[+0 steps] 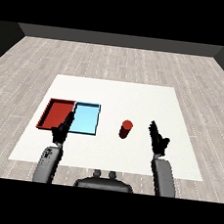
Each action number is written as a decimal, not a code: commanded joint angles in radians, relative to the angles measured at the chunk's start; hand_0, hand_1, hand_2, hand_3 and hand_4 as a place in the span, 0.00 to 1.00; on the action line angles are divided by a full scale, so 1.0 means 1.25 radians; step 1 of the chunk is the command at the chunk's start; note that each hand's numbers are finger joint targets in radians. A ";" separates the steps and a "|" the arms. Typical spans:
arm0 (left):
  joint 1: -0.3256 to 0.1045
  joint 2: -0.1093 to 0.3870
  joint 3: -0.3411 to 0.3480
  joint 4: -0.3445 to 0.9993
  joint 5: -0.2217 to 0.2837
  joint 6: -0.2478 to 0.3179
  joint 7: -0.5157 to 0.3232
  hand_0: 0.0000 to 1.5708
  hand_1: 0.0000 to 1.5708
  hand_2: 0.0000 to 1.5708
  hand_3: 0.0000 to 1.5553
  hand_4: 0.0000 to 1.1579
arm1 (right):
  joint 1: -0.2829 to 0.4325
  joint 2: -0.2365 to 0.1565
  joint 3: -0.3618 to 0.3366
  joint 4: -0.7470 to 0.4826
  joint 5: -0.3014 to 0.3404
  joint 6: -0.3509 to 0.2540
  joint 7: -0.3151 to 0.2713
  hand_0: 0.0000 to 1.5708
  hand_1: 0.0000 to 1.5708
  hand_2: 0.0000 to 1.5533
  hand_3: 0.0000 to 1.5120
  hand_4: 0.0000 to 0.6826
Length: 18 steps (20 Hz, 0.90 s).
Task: Pick the red can and put it in the red box
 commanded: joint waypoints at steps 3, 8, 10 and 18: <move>-0.007 -0.005 0.014 0.004 0.004 -0.018 -0.021 0.00 0.00 0.00 0.00 0.00 | 0.041 -0.052 -0.069 -0.021 -0.055 0.077 -0.044 0.00 0.00 0.00 0.00 0.00; -0.031 -0.059 0.010 -0.076 0.037 -0.013 -0.218 0.00 0.00 0.00 0.00 0.00 | 0.027 -0.071 -0.115 -0.074 -0.142 0.163 -0.213 0.00 0.00 0.00 0.00 0.00; -0.057 -0.041 0.048 -0.044 0.057 -0.030 -0.272 0.00 0.00 0.00 0.00 0.00 | 0.046 -0.082 -0.133 -0.088 -0.174 0.198 -0.243 0.00 0.00 0.00 0.00 0.00; -0.027 -0.013 0.088 -0.015 0.087 -0.079 -0.336 0.00 0.00 0.00 0.00 0.00 | 0.061 -0.100 -0.191 0.032 -0.163 0.271 -0.354 0.00 0.00 0.00 0.00 0.00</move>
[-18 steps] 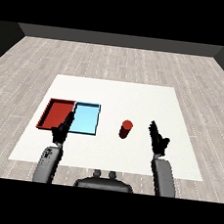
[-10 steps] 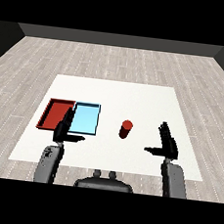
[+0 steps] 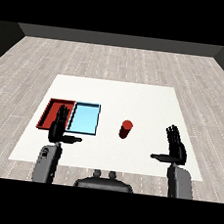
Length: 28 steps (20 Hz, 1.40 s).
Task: Pick the red can and put it in the red box
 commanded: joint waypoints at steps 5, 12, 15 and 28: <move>0.035 -0.012 -0.007 0.054 -0.015 -0.024 -0.098 0.00 0.00 0.00 0.00 0.00 | -0.030 0.006 -0.028 0.082 0.020 0.039 -0.075 0.00 0.00 0.00 0.00 0.00; -0.022 -0.020 0.003 0.057 -0.008 0.000 -0.069 0.00 0.00 0.00 0.00 0.00 | -0.047 0.054 0.015 -0.032 0.002 -0.016 0.085 0.00 0.00 0.00 0.00 0.00; 0.006 -0.047 -0.025 0.023 -0.016 0.019 -0.057 0.00 0.00 0.00 0.00 0.00 | -0.079 0.033 -0.001 0.042 0.013 0.006 0.056 0.00 0.00 0.00 0.00 0.00; -0.025 -0.024 0.016 0.024 0.028 -0.001 -0.031 0.00 0.00 0.00 0.00 0.00 | -0.187 0.084 0.033 0.168 0.022 -0.030 0.088 0.00 0.00 0.00 0.00 0.00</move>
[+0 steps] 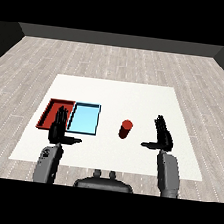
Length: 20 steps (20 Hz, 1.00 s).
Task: Pick the red can and put it in the red box
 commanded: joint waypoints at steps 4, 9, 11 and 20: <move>0.003 0.004 -0.004 -0.033 -0.002 0.006 0.034 0.00 0.00 0.00 0.00 0.00 | 0.010 0.062 0.043 -0.014 -0.014 -0.029 0.029 0.00 0.00 0.00 0.00 0.00; 0.007 -0.005 0.002 0.024 -0.027 0.023 -0.024 0.00 0.00 0.00 0.00 0.00 | 0.005 0.073 0.052 0.029 -0.021 -0.032 0.015 0.00 0.00 0.00 0.00 0.00; 0.028 -0.009 -0.011 -0.117 0.003 0.037 0.087 0.00 0.00 0.00 0.00 0.00 | -0.066 0.063 0.036 0.110 -0.036 -0.024 0.027 0.00 0.00 0.00 0.00 0.00; -0.042 0.034 0.040 0.049 0.022 -0.022 -0.004 0.00 0.00 0.00 0.00 0.00 | -0.030 0.095 0.075 0.179 -0.028 -0.032 -0.086 0.00 0.00 0.00 0.00 0.00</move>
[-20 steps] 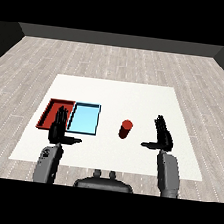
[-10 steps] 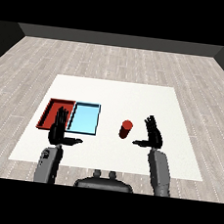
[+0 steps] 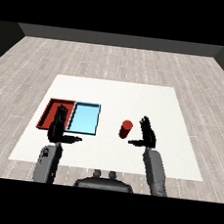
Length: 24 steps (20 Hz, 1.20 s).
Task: Pick the red can and put it in the red box
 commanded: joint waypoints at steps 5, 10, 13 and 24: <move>0.007 0.013 0.006 0.003 0.014 -0.024 0.001 0.00 0.00 0.00 0.00 0.00 | -0.040 -0.003 0.006 0.102 -0.034 0.006 -0.054 0.00 0.00 0.00 0.00 0.00; 0.008 0.014 0.009 0.043 -0.002 -0.029 -0.055 0.00 0.00 0.00 0.00 0.00 | -0.057 0.009 0.048 0.069 -0.062 -0.023 0.005 0.00 0.00 0.00 0.00 0.00; -0.017 0.011 0.021 0.058 0.014 -0.025 -0.052 0.00 0.00 0.00 0.00 0.00 | -0.070 0.009 0.057 0.122 -0.060 -0.038 -0.037 0.00 0.00 0.00 0.00 0.00; 0.056 -0.034 -0.055 0.014 -0.036 0.012 -0.088 0.00 0.00 0.00 0.00 0.00 | -0.131 0.009 0.105 0.275 -0.077 -0.086 -0.127 0.00 0.00 0.00 0.00 0.00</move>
